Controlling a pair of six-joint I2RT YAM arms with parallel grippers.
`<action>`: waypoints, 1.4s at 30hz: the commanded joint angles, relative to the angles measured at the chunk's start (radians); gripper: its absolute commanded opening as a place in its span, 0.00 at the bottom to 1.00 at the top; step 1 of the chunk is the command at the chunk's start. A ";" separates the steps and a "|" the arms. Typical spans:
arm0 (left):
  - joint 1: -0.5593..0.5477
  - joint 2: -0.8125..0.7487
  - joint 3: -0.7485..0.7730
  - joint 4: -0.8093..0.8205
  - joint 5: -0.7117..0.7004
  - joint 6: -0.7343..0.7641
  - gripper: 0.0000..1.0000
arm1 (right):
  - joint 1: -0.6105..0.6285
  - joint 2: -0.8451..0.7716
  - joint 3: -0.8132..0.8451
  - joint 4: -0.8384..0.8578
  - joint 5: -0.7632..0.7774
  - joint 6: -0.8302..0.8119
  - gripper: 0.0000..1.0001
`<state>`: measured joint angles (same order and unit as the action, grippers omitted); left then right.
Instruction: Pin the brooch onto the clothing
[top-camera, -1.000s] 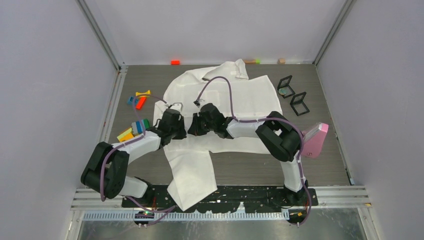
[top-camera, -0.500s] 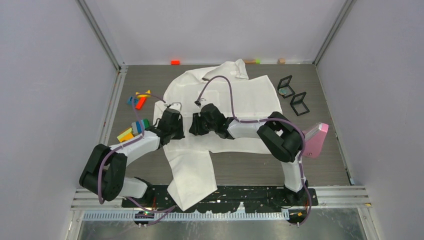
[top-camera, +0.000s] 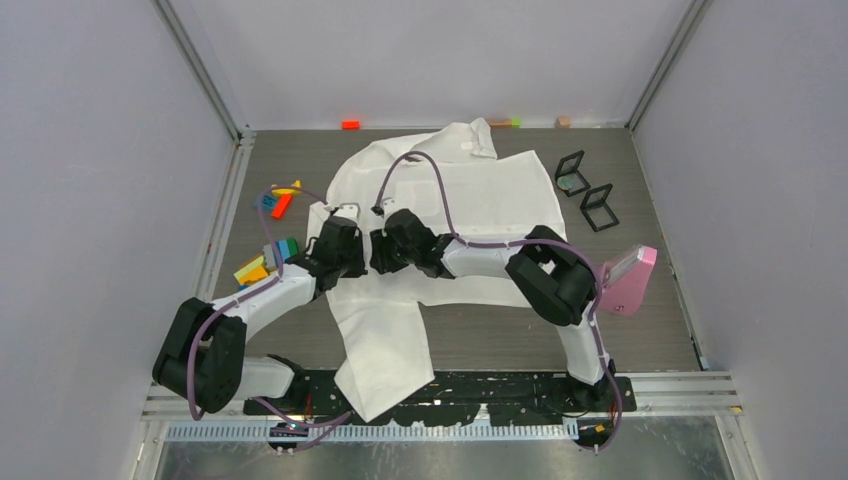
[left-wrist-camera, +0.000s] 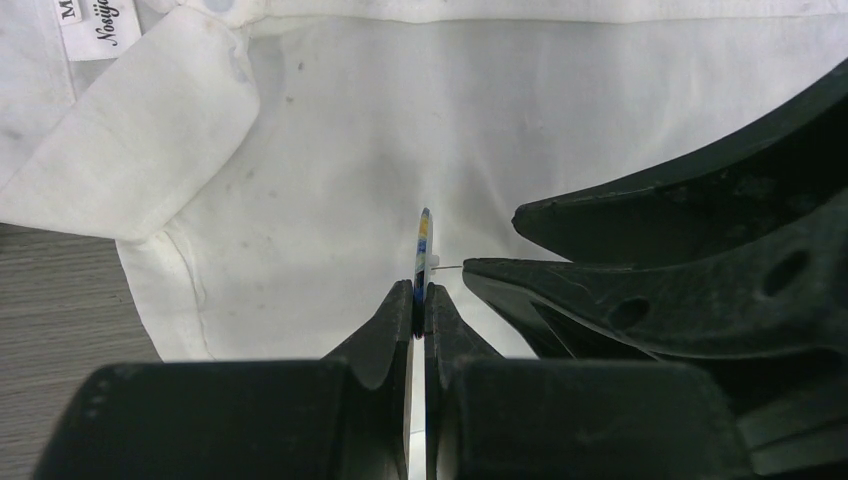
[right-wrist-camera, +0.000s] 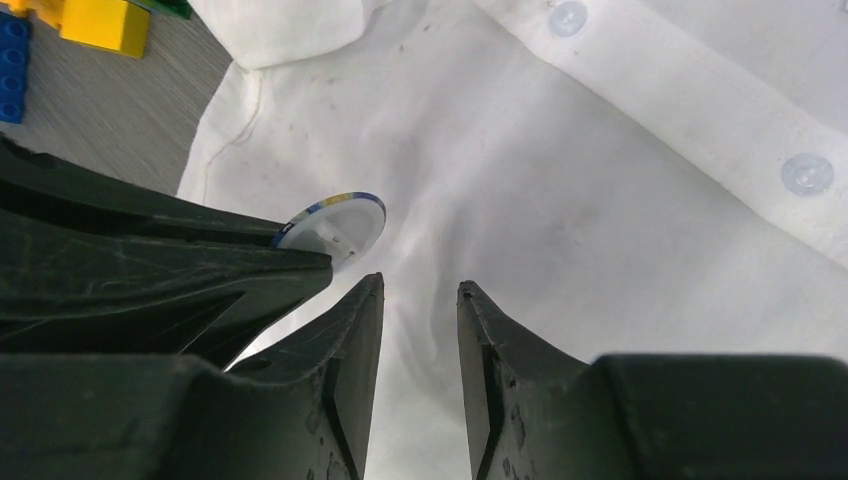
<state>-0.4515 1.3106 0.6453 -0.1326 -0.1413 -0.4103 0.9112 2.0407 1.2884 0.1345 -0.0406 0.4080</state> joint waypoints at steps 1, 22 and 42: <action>-0.004 -0.015 0.017 0.007 -0.010 0.006 0.00 | 0.011 0.037 0.052 -0.013 0.071 -0.041 0.39; -0.005 0.022 0.038 0.007 0.012 0.013 0.00 | 0.028 0.067 0.032 0.037 0.183 0.020 0.01; -0.046 0.136 0.108 -0.045 -0.011 0.045 0.00 | 0.005 -0.102 -0.189 0.350 0.012 0.098 0.01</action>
<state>-0.4908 1.4406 0.7170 -0.1650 -0.1341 -0.3832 0.9131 2.0140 1.1126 0.3771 0.0044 0.4999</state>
